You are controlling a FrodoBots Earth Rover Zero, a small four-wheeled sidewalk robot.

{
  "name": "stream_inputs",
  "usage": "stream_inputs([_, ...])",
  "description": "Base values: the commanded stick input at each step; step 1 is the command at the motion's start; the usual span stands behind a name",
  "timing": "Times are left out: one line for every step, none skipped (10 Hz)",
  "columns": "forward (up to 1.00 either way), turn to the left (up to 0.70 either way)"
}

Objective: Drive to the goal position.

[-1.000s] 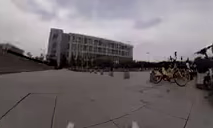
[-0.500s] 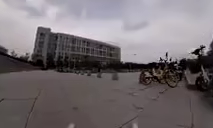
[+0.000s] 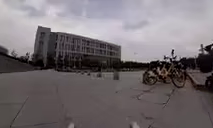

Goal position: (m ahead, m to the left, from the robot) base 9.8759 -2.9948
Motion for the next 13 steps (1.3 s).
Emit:
stream_inputs([0.70,0.00])
stream_inputs([0.70,0.00])
stream_inputs([0.70,0.00])
stream_inputs([0.70,0.00])
stream_inputs([0.70,0.00])
stream_inputs([0.70,-0.27])
stream_inputs([0.70,-0.27])
stream_inputs([0.70,-0.27])
stream_inputs([0.70,-0.27])
stream_inputs([0.70,-0.27])
stream_inputs([0.70,-0.27])
stream_inputs([0.70,-0.27])
stream_inputs([0.70,-0.27])
